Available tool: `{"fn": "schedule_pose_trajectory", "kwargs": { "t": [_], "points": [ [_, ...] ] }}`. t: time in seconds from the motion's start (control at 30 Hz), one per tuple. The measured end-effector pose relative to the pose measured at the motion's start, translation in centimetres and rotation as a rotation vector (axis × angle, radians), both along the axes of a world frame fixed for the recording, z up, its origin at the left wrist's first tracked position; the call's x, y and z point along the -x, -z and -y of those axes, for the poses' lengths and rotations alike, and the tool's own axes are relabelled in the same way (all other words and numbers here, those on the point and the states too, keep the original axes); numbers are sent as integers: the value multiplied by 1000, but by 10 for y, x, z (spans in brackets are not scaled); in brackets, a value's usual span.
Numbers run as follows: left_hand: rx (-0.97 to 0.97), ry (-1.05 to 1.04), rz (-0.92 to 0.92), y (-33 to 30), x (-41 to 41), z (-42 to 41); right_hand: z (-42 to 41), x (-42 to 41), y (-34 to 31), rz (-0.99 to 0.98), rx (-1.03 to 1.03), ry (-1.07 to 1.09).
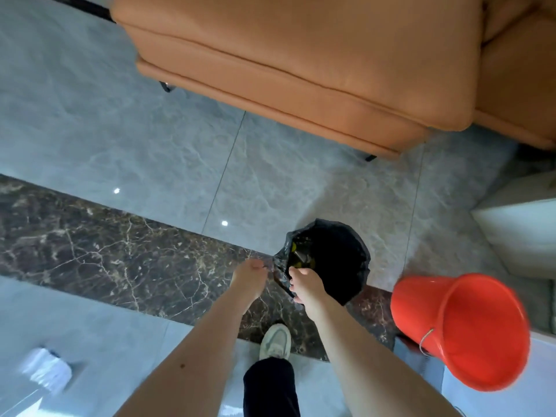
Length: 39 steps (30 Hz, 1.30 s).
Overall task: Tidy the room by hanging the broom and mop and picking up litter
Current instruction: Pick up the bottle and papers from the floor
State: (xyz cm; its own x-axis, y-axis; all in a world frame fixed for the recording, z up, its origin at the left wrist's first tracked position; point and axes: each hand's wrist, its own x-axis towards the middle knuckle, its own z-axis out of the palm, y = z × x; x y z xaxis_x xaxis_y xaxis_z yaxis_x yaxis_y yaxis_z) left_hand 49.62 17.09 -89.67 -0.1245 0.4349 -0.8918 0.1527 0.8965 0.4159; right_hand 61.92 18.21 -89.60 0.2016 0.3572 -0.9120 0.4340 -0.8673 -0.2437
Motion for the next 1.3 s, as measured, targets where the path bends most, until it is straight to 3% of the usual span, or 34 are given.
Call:
{"fn": "schedule_pose_trajectory", "kwargs": {
  "t": [0.3, 0.53, 0.7, 0.93, 1.13, 1.3],
  "points": [
    [-22, -241, -53, -15, 152, 66, 27, 163, -19, -64, -39, -293],
    [0, -497, -78, -18, 285, 173, 106, 313, -14, -79, -14, -498],
    [82, -857, -105, 1, 372, 277, 179, 421, -5, -95, 7, -775],
    [121, -1297, -31, 34, 417, 371, 251, 525, 21, -94, -11, -1157],
    [161, -1576, -1, 51, 434, 395, 266, 579, 63, -51, -17, -1437],
    [169, -1743, 4, 78, 445, 415, 298, 617, 99, -47, -88, -1547]
  ]
}}
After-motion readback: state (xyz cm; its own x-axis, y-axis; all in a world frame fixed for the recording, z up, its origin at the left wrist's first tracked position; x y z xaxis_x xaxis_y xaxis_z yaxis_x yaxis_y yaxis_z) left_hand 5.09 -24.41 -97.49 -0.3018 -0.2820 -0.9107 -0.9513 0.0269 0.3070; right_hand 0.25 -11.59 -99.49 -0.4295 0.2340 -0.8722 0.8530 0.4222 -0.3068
